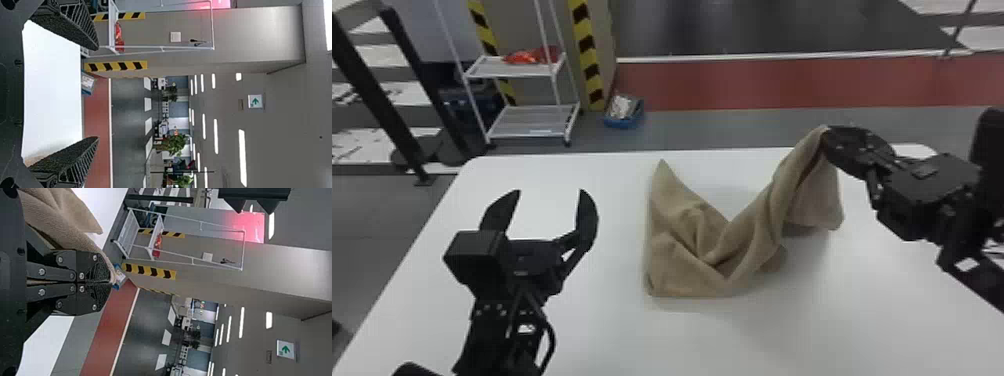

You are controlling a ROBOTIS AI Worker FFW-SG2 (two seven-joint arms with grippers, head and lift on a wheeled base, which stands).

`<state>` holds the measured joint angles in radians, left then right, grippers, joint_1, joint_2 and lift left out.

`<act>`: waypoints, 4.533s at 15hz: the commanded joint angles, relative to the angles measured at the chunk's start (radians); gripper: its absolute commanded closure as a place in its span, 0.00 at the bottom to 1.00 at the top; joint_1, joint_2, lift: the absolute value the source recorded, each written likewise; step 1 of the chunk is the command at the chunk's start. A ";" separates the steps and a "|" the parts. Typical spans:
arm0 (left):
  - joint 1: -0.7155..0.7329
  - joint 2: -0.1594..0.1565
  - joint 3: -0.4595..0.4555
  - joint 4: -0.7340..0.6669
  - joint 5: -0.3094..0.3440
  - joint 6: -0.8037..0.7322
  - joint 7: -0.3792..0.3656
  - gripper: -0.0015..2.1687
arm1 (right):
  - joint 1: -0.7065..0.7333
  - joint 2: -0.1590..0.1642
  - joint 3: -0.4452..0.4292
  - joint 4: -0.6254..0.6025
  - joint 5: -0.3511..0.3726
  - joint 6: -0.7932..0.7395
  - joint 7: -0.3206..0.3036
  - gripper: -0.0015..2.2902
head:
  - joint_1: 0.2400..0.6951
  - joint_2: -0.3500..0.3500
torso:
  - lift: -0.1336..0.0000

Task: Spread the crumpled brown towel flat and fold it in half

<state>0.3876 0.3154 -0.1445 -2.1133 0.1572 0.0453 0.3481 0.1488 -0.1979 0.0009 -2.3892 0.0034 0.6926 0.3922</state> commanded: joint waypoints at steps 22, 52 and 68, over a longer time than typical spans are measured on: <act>-0.010 -0.009 -0.027 0.010 -0.008 0.015 -0.005 0.03 | -0.087 0.017 0.031 0.458 0.055 0.086 -0.055 0.25 | 1.00 0.49 | 0.07; 0.004 -0.006 -0.020 0.006 -0.005 0.009 -0.006 0.03 | -0.104 0.023 0.139 0.551 0.124 0.022 -0.029 0.41 | 1.00 0.59 | 0.07; 0.004 -0.012 -0.024 0.001 -0.008 0.009 -0.006 0.03 | -0.044 -0.003 -0.082 0.180 0.066 0.301 0.120 0.73 | 1.00 0.51 | 0.07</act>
<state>0.3899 0.3043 -0.1679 -2.1133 0.1498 0.0546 0.3421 0.1064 -0.1946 -0.0551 -2.1973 0.1009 0.9297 0.4955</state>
